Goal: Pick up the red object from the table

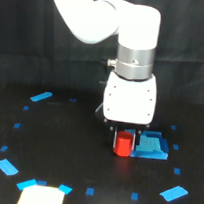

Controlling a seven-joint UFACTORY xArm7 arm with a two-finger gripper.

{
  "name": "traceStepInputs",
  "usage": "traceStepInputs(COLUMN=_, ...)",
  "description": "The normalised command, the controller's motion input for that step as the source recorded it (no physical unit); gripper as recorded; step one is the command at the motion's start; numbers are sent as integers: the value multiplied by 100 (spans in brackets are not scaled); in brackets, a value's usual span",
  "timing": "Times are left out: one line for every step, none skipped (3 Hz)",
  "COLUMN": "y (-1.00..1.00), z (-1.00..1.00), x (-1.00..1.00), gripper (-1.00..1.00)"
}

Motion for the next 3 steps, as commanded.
traceStepInputs(y=0, z=88, x=-100, gripper=-100)
traceStepInputs(y=-2, z=95, x=-41, gripper=-100)
traceStepInputs(y=51, z=100, x=-60, gripper=-100)
